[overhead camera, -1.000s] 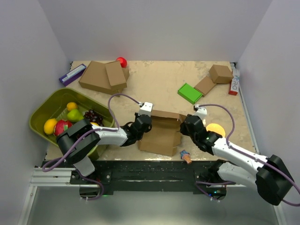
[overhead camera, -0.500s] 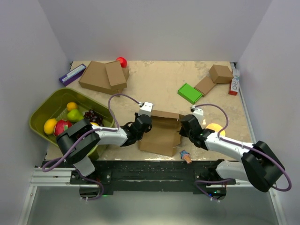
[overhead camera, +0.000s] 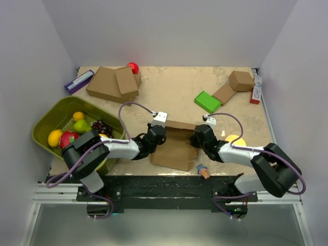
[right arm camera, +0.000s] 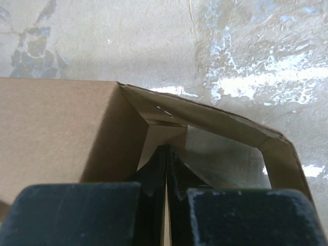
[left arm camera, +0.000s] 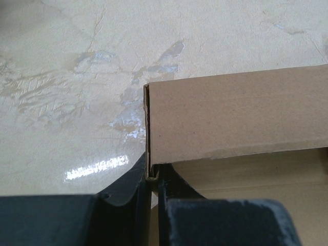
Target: Fold the paper box
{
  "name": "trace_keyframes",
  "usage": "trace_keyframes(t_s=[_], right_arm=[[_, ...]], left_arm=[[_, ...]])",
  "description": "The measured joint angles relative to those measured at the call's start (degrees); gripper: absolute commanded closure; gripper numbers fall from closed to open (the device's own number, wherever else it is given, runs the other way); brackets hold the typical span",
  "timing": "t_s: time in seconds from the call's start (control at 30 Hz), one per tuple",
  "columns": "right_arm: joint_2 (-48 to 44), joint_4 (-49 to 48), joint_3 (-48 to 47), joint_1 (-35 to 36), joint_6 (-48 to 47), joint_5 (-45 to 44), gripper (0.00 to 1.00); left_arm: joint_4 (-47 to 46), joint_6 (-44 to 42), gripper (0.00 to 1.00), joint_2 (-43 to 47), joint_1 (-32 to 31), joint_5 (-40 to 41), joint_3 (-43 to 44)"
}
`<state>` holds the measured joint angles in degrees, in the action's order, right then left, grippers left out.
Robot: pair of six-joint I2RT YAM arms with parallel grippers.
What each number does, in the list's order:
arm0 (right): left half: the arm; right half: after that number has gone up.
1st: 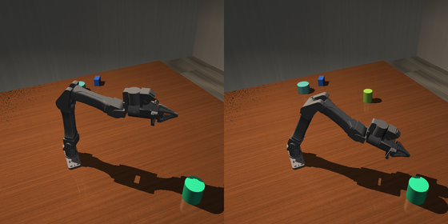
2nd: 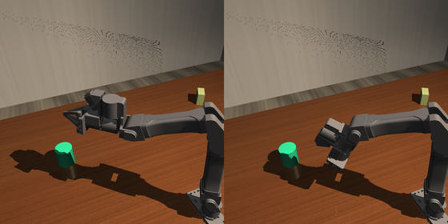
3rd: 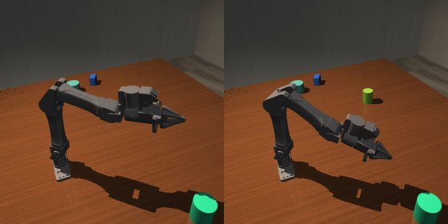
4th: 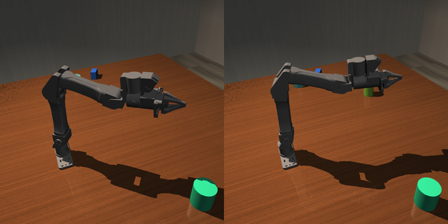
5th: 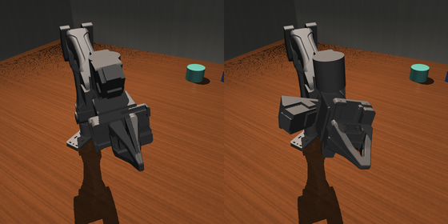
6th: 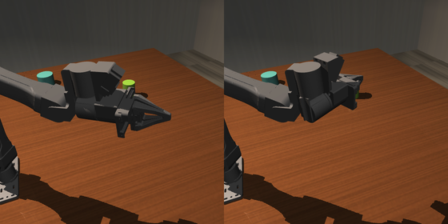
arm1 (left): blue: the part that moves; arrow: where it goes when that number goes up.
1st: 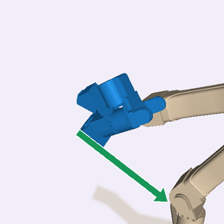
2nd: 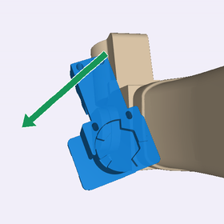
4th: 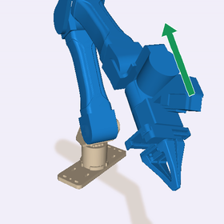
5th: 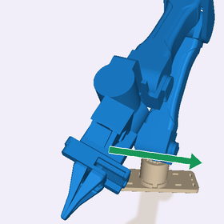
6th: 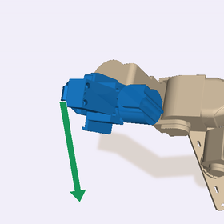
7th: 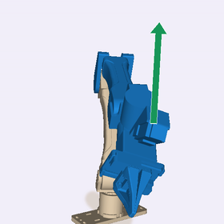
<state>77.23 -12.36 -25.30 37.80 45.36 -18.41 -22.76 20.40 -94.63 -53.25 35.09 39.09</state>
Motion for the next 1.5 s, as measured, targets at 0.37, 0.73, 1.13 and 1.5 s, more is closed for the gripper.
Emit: trace_keyframes(t_s=[0.37, 0.73, 1.13, 1.5], right_arm=[[1.5, 1.0, -0.8, 0.0, 2.1, 0.0, 0.86], [-17.3, 21.8, -8.7, 0.0, -1.0, 3.1, 0.66], [-7.2, 27.1, -4.1, 1.4, 2.5, 11.4, 0.71], [-3.6, 25.7, -5.7, 1.3, 5.1, 10.5, 0.6]], left_arm=[[0.3, 0.0, 0.98, 0.1, 0.0, 0.3, 0.0], [1.5, -0.1, 0.98, 0.5, 0.0, 1.1, 0.0], [1.9, -0.1, 0.98, 0.7, 0.0, 1.2, 0.0], [3.4, -0.3, 0.98, 1.7, 0.4, 2.5, 0.0]])
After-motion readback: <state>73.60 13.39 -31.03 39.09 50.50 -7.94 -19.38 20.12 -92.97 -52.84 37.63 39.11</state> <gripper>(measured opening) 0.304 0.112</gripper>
